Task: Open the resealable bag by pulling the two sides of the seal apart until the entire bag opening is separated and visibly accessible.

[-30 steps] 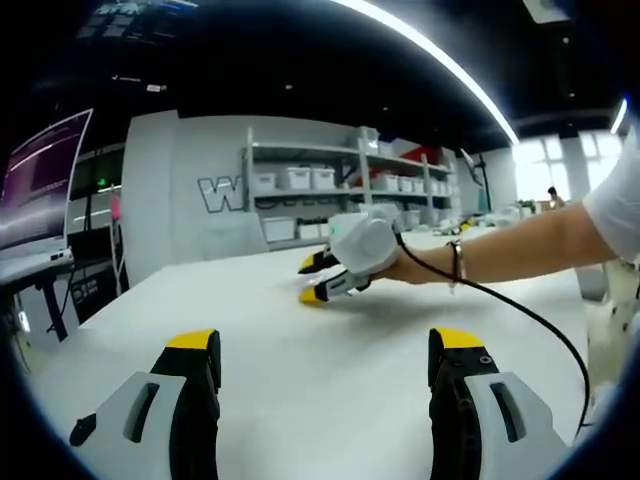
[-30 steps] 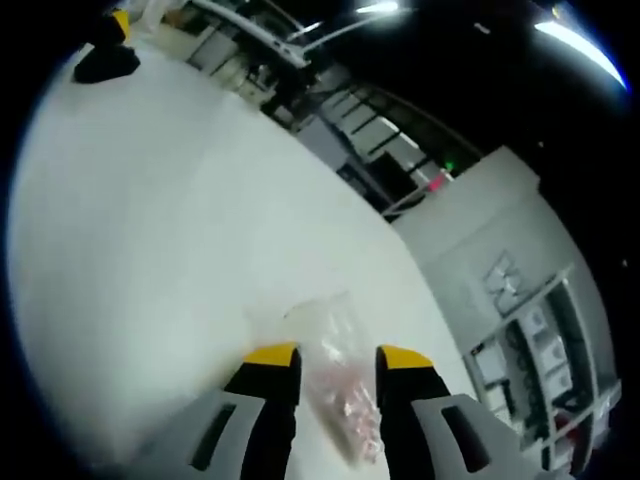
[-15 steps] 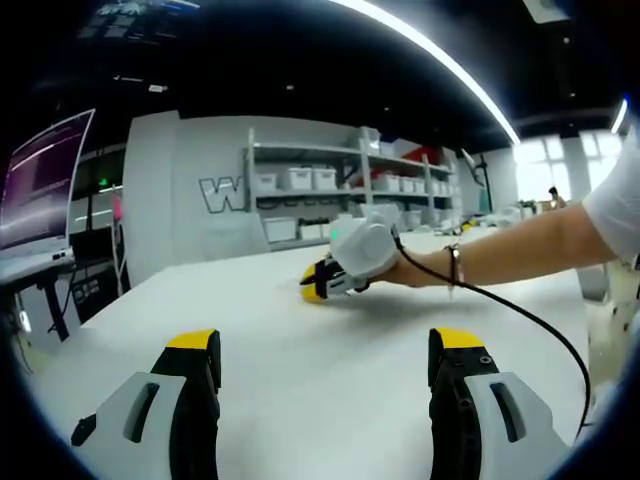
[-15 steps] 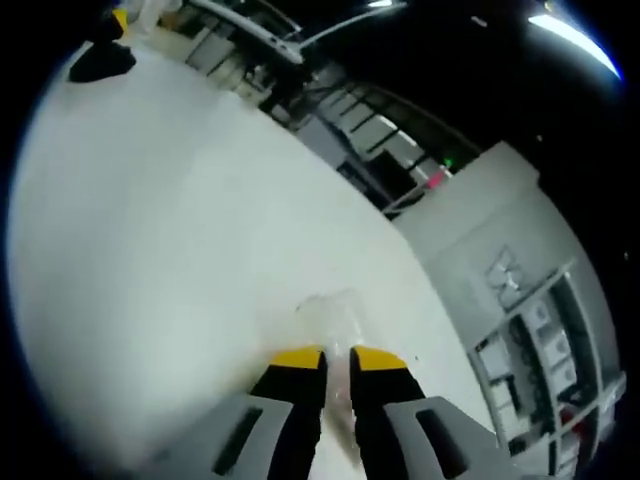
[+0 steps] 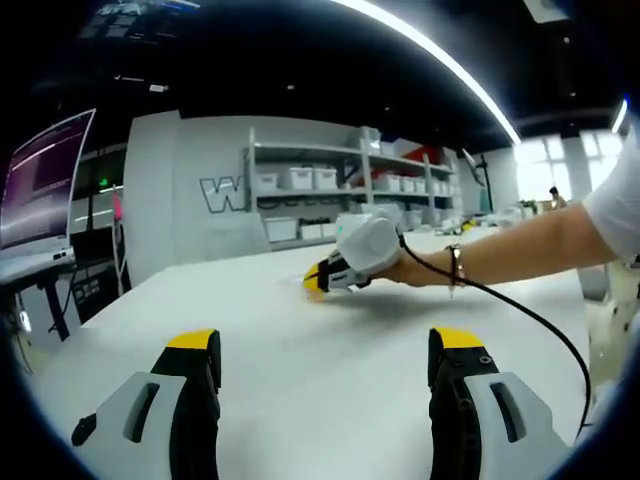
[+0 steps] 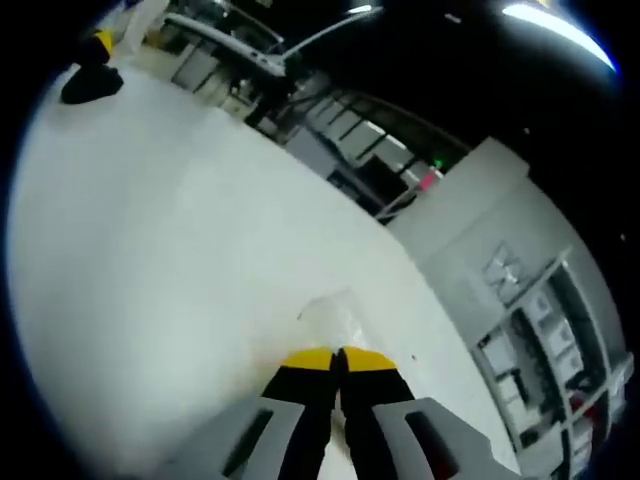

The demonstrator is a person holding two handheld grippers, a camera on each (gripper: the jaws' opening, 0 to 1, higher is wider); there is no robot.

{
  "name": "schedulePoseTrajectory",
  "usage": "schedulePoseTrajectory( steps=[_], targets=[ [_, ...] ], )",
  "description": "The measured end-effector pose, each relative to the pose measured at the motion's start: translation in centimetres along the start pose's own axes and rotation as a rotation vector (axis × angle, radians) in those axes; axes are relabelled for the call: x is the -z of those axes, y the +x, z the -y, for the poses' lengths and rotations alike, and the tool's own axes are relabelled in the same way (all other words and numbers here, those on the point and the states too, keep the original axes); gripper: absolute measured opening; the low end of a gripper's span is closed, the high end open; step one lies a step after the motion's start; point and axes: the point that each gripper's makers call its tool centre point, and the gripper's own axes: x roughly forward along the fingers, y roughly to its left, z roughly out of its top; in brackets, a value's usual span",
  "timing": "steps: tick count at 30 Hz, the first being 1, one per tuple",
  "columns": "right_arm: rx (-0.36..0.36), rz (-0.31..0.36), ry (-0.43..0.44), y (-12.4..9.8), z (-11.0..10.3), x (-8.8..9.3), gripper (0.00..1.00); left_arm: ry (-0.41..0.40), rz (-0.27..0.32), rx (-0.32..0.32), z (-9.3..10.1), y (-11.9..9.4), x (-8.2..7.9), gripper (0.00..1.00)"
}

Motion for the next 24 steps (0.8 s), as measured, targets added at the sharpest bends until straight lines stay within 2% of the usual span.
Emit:
schedulePoseTrajectory(
  steps=[6,17,24],
  targets=[
    [0.024,0.051,0.059,-0.9,0.8,-0.6,0.0,-0.001,0.001,-0.003,-0.2,0.0,0.0,0.85],
    [0.08,0.074,0.063,-2.9,2.1,-1.3,0.0,0.001,0.005,0.001,-0.2,0.1,-0.3,0.85],
    [0.103,0.078,0.065,-3.0,2.8,-1.3,0.0,0.001,0.003,0.003,-0.2,0.2,-0.1,0.85]
  ],
)
